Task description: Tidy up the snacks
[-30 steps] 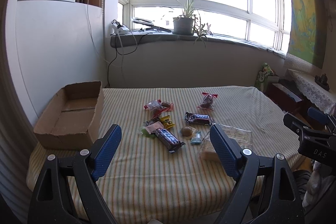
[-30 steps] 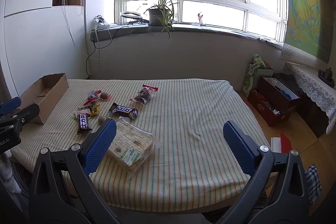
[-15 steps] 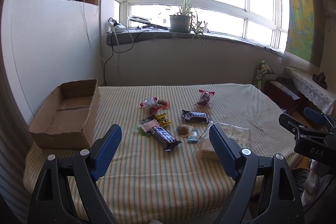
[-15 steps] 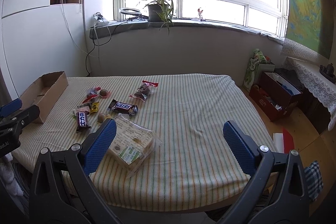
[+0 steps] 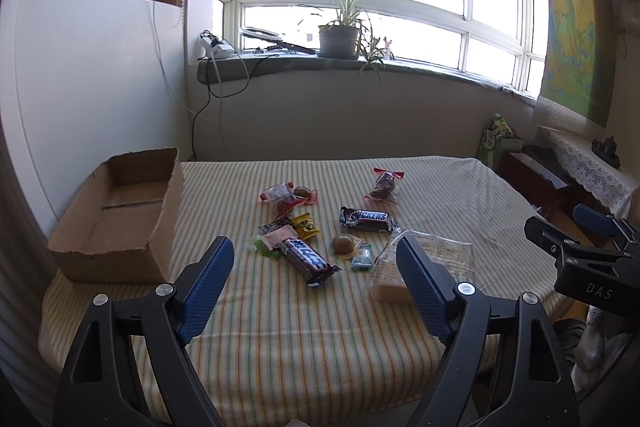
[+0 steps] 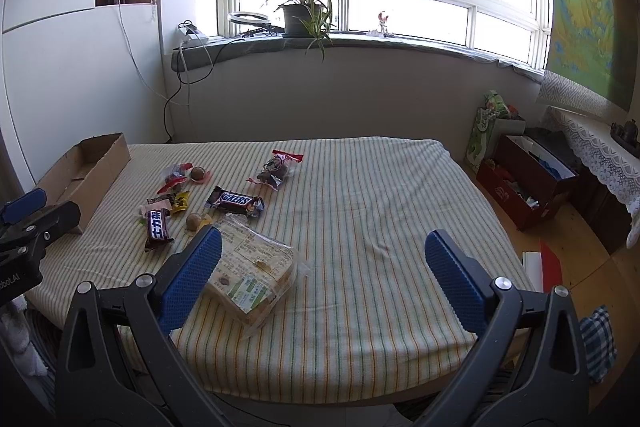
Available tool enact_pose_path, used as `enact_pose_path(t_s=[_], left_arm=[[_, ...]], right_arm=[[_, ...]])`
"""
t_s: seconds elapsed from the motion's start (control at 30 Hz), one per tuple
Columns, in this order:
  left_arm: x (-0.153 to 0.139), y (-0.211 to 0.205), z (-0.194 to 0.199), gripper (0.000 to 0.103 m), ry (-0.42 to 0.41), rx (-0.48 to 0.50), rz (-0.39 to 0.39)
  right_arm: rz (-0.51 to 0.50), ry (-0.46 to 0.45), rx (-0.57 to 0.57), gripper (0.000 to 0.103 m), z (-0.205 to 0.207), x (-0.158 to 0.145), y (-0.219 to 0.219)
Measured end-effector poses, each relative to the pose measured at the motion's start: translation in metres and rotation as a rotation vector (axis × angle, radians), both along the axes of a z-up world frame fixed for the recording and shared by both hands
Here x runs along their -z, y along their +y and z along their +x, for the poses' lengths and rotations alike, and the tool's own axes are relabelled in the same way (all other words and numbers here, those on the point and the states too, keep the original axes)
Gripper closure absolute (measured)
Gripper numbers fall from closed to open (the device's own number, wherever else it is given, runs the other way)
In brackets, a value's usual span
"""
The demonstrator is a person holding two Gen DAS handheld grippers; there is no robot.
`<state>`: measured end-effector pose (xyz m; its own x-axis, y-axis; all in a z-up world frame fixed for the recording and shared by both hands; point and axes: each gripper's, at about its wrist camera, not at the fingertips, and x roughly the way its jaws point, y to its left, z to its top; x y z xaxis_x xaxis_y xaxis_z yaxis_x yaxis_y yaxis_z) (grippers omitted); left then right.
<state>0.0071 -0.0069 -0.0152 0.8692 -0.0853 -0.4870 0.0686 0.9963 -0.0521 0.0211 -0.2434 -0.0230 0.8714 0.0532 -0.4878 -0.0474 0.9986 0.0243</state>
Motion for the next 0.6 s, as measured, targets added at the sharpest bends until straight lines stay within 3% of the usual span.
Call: enact_pose_path(t_s=[0.6], left_arm=[[0.0038, -0.0015, 0.0058, 0.022, 0.019, 0.018, -0.006]], right_arm=[[-0.003, 0.011, -0.011, 0.000, 0.0026, 0.0063, 0.0040]])
